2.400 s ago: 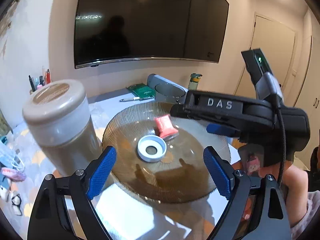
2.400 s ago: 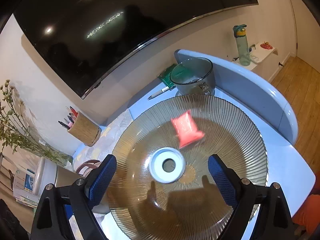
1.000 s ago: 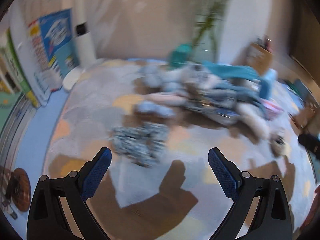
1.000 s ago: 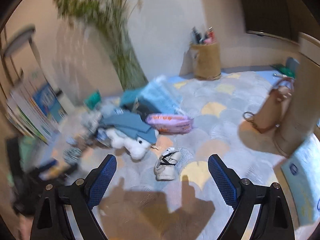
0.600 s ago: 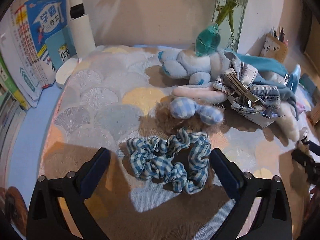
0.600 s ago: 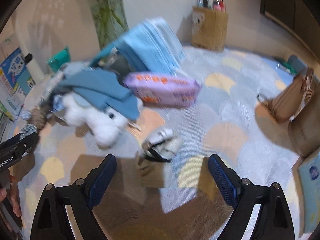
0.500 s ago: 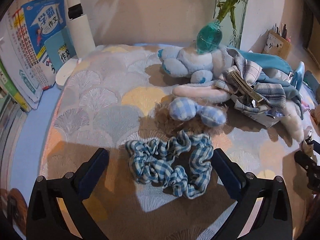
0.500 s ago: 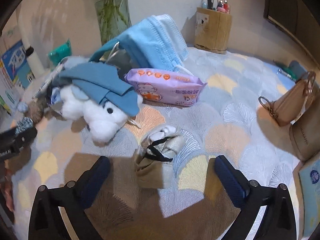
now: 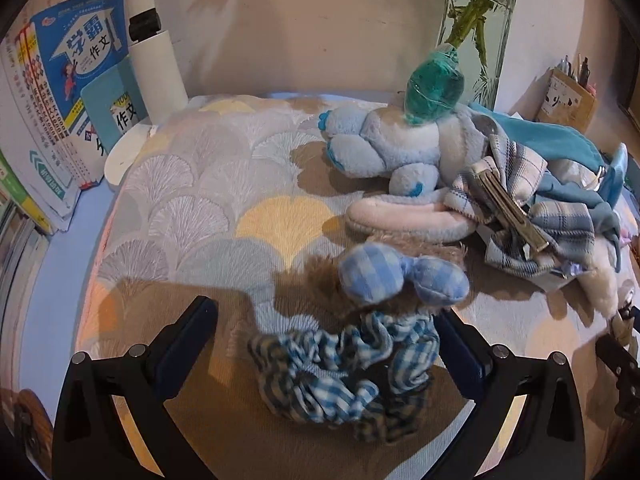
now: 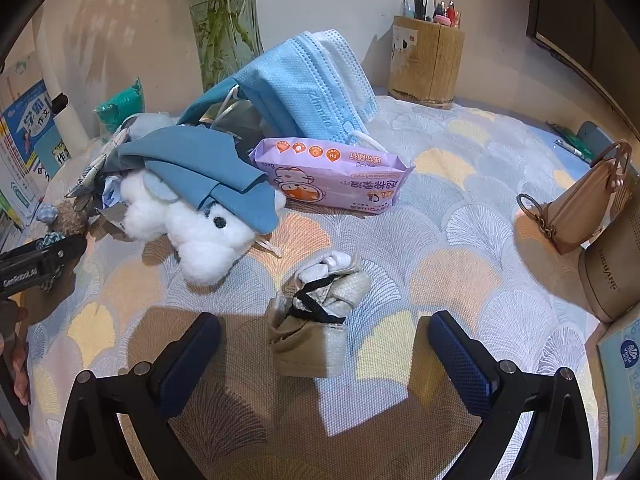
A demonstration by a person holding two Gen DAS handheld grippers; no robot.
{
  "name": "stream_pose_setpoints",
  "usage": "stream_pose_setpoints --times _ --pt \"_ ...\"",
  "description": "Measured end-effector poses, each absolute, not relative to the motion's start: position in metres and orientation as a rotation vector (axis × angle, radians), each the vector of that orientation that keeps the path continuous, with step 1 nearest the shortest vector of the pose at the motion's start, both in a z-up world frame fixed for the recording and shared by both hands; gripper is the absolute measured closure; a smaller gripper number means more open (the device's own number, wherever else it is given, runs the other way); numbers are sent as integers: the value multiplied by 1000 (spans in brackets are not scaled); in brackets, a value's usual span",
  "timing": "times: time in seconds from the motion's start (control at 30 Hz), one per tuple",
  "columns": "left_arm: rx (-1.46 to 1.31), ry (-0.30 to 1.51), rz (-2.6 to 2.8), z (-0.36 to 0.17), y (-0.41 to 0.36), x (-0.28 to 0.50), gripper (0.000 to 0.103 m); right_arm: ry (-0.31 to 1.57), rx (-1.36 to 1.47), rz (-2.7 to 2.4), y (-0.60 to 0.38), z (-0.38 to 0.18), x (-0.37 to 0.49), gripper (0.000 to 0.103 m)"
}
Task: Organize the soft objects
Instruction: 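Grasp the gingham scrunchie and plush with the left tool while the right tool grasps the beige shoe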
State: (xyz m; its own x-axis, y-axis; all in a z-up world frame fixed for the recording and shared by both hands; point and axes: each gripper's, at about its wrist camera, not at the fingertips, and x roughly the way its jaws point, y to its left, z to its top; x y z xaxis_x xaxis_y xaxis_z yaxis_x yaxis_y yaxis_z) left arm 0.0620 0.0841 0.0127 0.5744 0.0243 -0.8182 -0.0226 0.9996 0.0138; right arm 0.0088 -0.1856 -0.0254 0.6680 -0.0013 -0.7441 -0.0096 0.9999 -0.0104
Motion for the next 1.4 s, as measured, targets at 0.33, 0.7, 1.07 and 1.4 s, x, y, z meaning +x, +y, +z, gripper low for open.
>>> stream_pose_setpoints --times 0.33,0.7,1.07,1.4 --pt "9 911 -39 19 75 57 32 810 -4 36 -183 -23 3 14" --pt "-29 807 -160 35 67 41 56 726 284 289 -216 -20 -7 73" --pt "-55 828 -104 31 78 46 56 664 330 380 -216 -14 -15 73" --pt "-98 856 -43 27 87 46 55 615 369 393 -227 -11 -24 73"
